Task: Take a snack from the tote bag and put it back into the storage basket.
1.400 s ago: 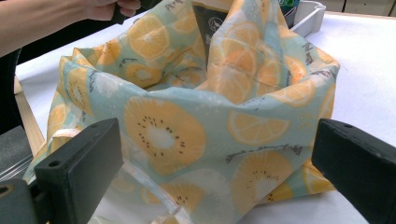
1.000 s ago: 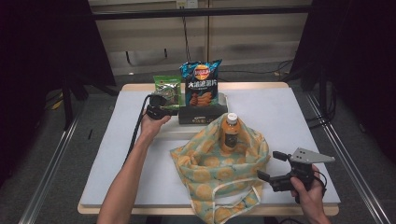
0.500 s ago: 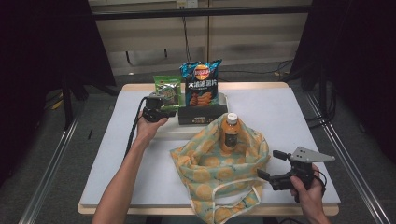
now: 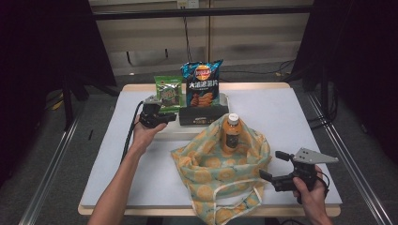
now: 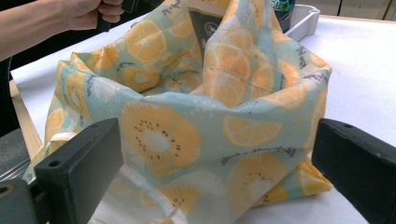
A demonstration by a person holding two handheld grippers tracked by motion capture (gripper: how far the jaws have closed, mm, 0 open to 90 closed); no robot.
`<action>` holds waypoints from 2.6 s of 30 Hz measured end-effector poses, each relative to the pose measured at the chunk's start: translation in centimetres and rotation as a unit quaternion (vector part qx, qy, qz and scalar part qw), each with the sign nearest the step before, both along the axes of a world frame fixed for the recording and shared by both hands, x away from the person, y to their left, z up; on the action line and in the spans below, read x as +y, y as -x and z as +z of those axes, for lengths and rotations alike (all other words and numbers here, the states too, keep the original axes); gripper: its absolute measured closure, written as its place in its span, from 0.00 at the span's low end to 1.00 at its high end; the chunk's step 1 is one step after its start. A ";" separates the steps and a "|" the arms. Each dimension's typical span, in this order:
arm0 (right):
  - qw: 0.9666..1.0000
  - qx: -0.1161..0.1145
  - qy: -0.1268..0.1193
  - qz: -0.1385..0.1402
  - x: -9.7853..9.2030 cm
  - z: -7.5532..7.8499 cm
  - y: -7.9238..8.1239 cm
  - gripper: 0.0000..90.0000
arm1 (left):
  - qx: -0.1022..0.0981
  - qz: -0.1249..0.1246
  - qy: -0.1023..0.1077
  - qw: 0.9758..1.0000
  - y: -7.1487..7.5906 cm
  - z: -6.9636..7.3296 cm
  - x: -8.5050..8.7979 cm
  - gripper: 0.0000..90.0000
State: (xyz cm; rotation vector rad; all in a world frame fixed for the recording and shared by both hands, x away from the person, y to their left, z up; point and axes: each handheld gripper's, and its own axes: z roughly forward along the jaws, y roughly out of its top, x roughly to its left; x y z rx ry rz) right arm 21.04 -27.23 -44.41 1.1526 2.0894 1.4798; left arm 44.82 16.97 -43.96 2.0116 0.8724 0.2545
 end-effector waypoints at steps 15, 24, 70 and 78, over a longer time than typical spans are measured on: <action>1.000 0.008 0.002 -0.008 0.0 0.4 -0.4 0.09 | -0.051 -0.062 0.035 0.996 4.4 2.7 0.2 0.67; 1.000 -0.006 -0.012 -0.022 -0.2 1.0 -0.4 0.22 | -0.048 -0.111 0.046 0.992 6.6 3.2 -1.2 0.66; 0.997 0.051 0.043 -0.048 0.7 -0.9 -10.3 1.00 | 0.022 -0.182 -0.020 0.983 7.6 -2.4 -9.6 1.00; 0.996 0.069 0.050 -0.030 1.0 -2.1 -10.3 1.00 | 0.014 -0.177 -0.001 0.984 8.5 -1.9 -9.5 0.84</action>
